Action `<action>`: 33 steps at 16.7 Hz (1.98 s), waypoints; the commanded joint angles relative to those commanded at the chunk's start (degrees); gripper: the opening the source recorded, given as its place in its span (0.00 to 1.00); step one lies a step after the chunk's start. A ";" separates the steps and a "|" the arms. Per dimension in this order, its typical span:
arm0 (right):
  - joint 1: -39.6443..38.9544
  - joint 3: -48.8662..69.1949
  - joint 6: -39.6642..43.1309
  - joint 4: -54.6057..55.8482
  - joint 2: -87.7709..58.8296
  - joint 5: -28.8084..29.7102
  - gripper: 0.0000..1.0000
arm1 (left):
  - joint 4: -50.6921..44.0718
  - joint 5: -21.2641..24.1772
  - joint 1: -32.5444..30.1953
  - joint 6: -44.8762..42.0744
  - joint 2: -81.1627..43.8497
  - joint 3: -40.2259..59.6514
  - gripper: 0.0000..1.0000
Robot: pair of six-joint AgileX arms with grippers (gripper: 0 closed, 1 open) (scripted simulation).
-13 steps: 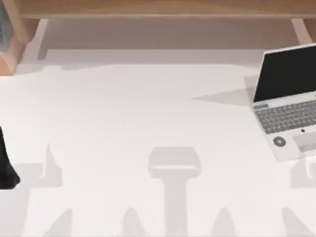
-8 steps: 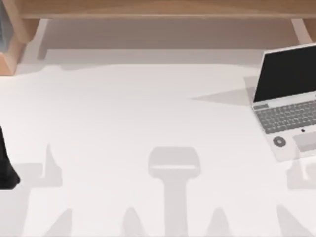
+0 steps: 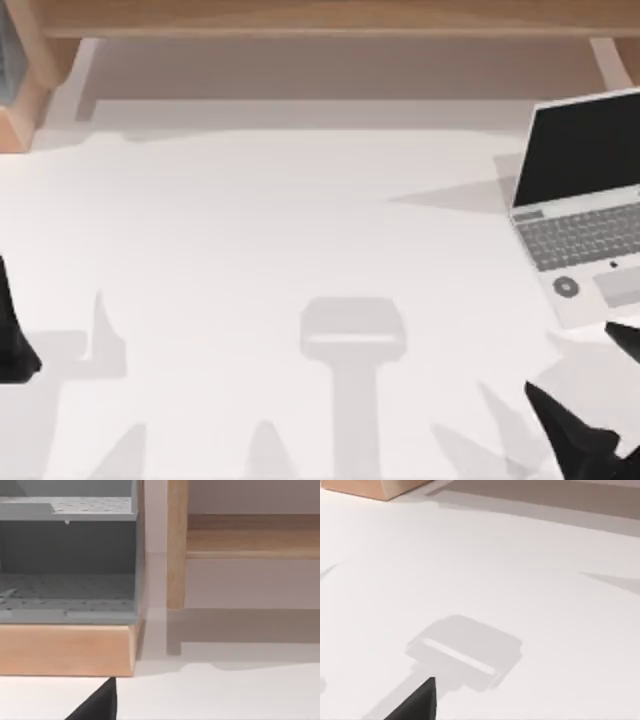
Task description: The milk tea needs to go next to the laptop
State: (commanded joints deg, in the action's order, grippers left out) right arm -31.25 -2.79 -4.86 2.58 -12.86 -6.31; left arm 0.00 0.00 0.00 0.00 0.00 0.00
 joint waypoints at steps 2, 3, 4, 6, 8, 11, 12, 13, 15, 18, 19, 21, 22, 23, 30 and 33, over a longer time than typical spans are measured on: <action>-10.83 -0.57 -1.22 1.71 -4.61 -2.38 1.00 | 0.00 0.00 0.00 0.00 0.00 0.00 1.00; -16.65 -0.80 -1.75 2.79 -7.12 -3.68 1.00 | 0.00 0.00 0.00 0.00 0.00 0.00 1.00; -22.63 -1.01 -2.25 3.96 -9.70 -5.03 1.00 | 0.00 0.00 0.00 0.00 0.00 0.00 1.00; -35.24 -1.28 -3.04 6.75 -15.17 -7.92 1.00 | 0.00 0.00 0.00 0.00 0.00 0.00 1.00; -48.51 -1.36 -3.60 10.07 -20.92 -11.00 1.00 | 0.00 0.00 0.00 0.00 0.00 0.00 1.00; -69.36 -1.06 -3.97 15.93 -29.89 -15.90 1.00 | 0.00 0.00 0.00 0.00 0.00 0.00 1.00; -76.50 -0.85 -3.94 18.11 -32.93 -17.58 1.00 | 0.00 0.00 0.00 0.00 0.00 0.00 1.00; -83.69 -0.59 -3.85 20.37 -35.97 -19.28 1.00 | 0.00 0.00 0.00 0.00 0.00 0.00 1.00; -98.23 0.09 -3.42 25.17 -42.02 -22.71 1.00 | 0.00 0.00 0.00 0.00 0.00 0.00 1.00; -120.11 1.45 -2.18 32.87 -50.86 -27.83 1.00 | 0.00 0.00 0.00 0.00 0.00 0.00 1.00; -127.35 1.98 -1.66 35.51 -53.72 -29.52 1.00 | 0.00 0.00 0.00 0.00 0.00 0.00 1.00; -141.60 3.15 -0.44 40.86 -59.24 -32.84 1.00 | 0.00 0.00 0.00 0.00 0.00 0.00 1.00; -148.56 3.77 0.24 43.54 -61.87 -34.46 1.00 | 0.00 0.00 0.00 0.00 0.00 0.00 1.00; -155.47 4.40 0.94 46.21 -64.47 -36.07 1.00 | 0.00 0.00 0.00 0.00 0.00 0.00 1.00; -199.92 8.69 6.51 63.33 -79.79 -46.11 1.00 | 0.00 0.00 0.00 0.00 0.00 0.00 1.00; -216.66 10.25 8.86 69.39 -84.82 -49.64 1.00 | 0.00 0.00 0.00 0.00 0.00 0.00 1.00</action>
State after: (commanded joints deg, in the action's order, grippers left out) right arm -247.90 7.46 4.01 71.97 -97.68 -55.94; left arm 0.00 0.00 0.00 0.00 0.00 0.00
